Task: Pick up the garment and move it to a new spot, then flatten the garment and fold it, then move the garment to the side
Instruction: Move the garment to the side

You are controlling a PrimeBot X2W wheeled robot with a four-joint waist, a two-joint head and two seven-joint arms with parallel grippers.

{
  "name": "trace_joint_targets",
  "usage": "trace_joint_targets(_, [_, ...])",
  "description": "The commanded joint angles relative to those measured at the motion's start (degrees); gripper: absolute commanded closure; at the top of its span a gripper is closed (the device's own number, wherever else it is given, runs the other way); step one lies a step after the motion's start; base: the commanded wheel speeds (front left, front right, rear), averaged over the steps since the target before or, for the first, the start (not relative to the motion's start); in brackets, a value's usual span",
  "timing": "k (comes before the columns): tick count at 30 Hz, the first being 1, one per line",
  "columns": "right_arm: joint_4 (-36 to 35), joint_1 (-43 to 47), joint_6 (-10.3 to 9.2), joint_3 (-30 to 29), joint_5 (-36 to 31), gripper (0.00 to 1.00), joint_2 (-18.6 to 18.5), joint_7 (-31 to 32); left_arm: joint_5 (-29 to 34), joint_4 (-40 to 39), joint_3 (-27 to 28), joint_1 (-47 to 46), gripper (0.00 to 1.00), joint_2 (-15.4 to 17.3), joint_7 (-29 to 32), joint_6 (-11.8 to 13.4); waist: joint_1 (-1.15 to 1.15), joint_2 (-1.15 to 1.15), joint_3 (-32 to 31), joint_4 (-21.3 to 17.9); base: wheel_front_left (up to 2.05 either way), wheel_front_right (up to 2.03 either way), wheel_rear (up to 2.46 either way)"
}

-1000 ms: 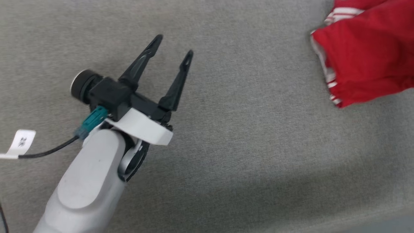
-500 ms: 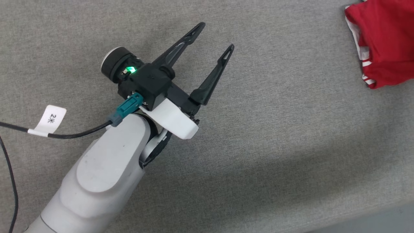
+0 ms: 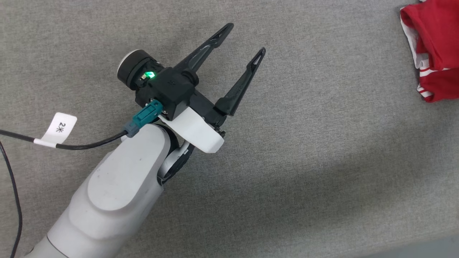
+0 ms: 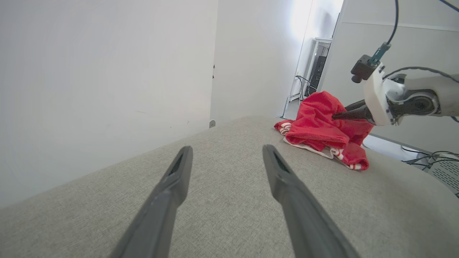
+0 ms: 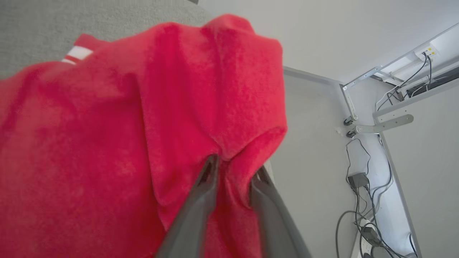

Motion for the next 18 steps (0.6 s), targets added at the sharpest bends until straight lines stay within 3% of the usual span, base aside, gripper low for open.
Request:
trace_joint_targets(1, [1.26, -1.3, -0.04, -0.18, -0.25, 0.0, -0.18, -1.15, -0.25, -0.12, 0.36, 0.07, 0.0, 0.1, -0.3, -0.18, 0.0, 0.0, -0.24, 0.18, 0.0, 0.0, 0.0])
trace_joint_targets(18, [3.58, -3.33, -0.04, 1.38, 2.58, 0.0, 1.62, -9.5, -1.19, -0.28, 4.94, 5.25, 0.0, 1.84, -0.3, -0.18, 0.0, 0.0, -4.73, 0.48, 0.0, 0.0, 0.0])
